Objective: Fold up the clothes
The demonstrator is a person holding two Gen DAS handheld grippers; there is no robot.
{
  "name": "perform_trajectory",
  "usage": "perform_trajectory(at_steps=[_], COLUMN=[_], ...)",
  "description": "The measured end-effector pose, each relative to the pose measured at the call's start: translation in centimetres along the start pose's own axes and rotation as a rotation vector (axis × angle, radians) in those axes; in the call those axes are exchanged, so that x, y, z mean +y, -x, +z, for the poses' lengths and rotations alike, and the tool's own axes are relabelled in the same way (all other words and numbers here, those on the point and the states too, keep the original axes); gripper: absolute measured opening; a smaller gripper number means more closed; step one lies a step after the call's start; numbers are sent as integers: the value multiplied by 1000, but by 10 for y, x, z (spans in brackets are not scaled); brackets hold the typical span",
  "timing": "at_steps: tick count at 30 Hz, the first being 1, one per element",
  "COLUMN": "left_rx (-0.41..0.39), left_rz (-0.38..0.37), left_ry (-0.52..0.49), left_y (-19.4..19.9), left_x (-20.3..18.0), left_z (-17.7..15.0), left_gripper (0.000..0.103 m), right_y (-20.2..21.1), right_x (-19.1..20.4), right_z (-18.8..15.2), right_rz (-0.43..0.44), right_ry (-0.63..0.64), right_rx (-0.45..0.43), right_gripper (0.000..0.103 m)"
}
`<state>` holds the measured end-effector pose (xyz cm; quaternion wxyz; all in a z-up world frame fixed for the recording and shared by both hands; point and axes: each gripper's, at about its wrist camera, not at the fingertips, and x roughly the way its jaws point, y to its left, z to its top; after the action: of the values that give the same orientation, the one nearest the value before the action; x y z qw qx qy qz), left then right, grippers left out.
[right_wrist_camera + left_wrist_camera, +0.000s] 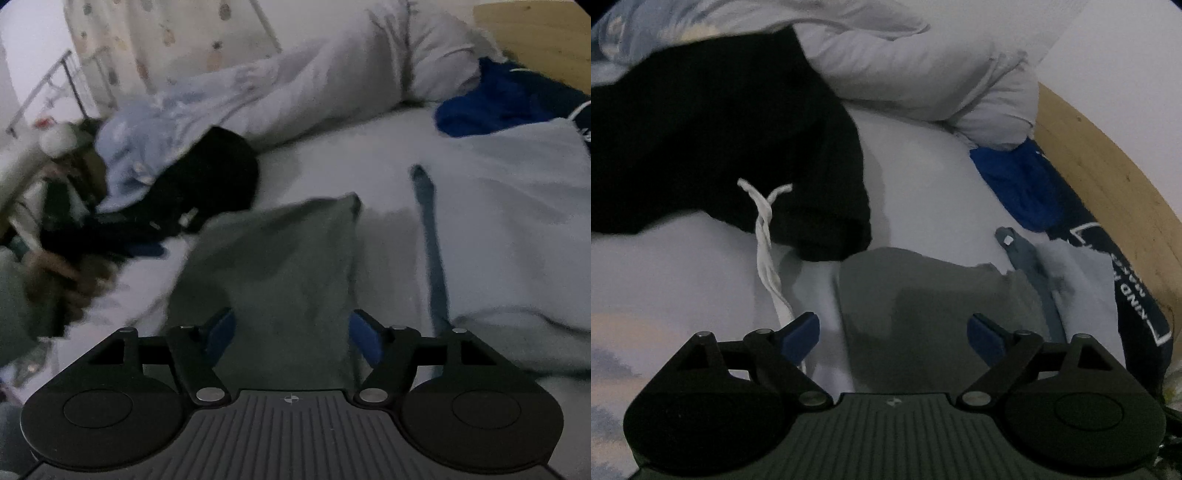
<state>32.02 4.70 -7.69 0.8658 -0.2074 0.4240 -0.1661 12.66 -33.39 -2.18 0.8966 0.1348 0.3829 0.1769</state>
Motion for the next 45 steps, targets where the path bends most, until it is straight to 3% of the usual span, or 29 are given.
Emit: perform_trajectory(at_steps=[4,9,14,18,20,22,23,25,27,32,41,45], left_rx=[4,31,61,68,72,70,67,45,16,-59,-198,-242], left_rz=[-31,-98,-122,-143,-145,-128,-114,-110,-117,-135,-165,-220], left_ry=[59,71,62,48,34,25,21,-3,-35,-115,-261,-290], left_y=[-18,-40,-62,-72,-74,-74,-74,-61,-44,-2,87,126], left_x=[18,22,21,20,19,20,20,10,-4,-39,-118,-155], left_z=[3,10,13,14,14,13,12,11,10,7,-16,-33], left_gripper=[87,84,84,83,81,68,64,48,37,33,32,31], right_y=[-20,-89,-156,-193,-202,-209,-211,-216,-220,-179,-30,36], right_x=[-17,-52,-80,-97,-105,-104,-101,-95,-89,-61,-27,-12], right_z=[35,69,80,78,74,72,73,73,73,80,83,85], right_rz=[63,107,111,162,203,220,220,221,219,164,159,156], right_ry=[-31,-138,-226,-283,-298,-292,-283,-263,-240,-128,-44,-6], right_rx=[-3,46,97,160,148,146,148,152,153,58,-112,-188], right_gripper=[82,84,84,84,84,83,80,30,26,20,20,20])
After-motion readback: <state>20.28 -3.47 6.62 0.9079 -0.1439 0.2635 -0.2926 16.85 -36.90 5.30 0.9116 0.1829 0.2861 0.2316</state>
